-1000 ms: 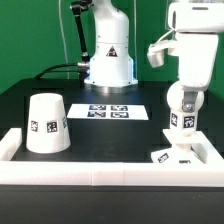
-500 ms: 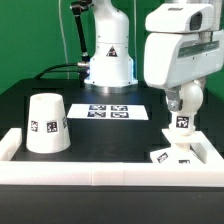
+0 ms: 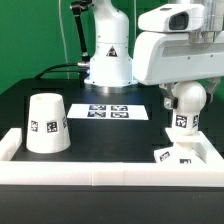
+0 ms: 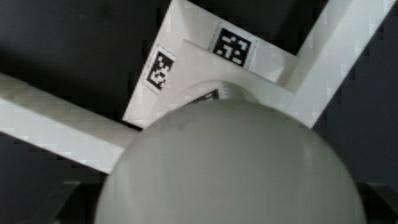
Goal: Assemble lamp
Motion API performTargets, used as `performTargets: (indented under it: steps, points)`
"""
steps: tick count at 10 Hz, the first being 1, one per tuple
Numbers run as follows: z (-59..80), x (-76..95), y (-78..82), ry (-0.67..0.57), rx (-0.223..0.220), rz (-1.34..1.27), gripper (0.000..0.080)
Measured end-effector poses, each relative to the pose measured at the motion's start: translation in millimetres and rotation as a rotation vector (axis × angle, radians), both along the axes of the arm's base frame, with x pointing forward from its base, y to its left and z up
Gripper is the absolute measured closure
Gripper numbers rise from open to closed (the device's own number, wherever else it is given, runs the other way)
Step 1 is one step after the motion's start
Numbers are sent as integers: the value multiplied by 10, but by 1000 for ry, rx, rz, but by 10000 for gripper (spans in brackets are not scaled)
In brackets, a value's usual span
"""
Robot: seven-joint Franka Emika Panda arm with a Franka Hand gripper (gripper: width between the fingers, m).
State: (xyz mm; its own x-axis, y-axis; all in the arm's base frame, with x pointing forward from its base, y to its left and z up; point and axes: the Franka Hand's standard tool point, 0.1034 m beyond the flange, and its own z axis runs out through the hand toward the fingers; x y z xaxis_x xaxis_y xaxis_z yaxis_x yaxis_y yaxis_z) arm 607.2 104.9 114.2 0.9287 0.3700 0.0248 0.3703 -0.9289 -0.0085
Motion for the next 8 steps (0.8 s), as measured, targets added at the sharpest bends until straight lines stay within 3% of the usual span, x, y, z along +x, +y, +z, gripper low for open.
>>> performTargets:
  steps: [3, 6, 8]
  points:
    - [0, 1, -4, 3, 4, -168, 220]
    - [-12, -7, -56, 24, 51, -540, 220]
    - [-14, -6, -65, 32, 60, -706, 220]
